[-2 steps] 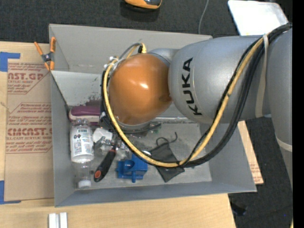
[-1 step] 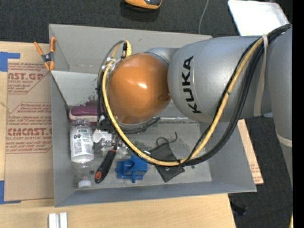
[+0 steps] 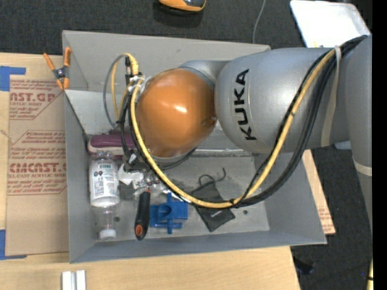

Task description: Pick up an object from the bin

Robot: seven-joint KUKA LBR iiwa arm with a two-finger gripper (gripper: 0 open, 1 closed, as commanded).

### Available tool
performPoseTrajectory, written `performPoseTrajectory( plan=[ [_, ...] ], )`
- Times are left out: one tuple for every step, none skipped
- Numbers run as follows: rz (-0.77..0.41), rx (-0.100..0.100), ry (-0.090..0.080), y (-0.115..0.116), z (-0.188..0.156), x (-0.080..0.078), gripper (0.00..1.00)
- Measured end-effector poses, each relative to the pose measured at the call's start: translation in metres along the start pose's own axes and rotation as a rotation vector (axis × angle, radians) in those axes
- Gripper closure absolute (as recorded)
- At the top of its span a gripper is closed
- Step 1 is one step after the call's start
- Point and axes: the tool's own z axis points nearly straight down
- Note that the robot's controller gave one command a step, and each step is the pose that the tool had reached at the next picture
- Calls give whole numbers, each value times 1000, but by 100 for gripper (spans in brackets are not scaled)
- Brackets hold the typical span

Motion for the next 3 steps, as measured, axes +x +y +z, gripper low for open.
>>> performPoseTrajectory(
  plan=[
    [-132, 0, -2, 1, 5, -2, 100],
    [-255, -3, -3, -4, 6, 4, 100],
    [-500, -5, -4, 1, -35, 1, 100]
  ],
)
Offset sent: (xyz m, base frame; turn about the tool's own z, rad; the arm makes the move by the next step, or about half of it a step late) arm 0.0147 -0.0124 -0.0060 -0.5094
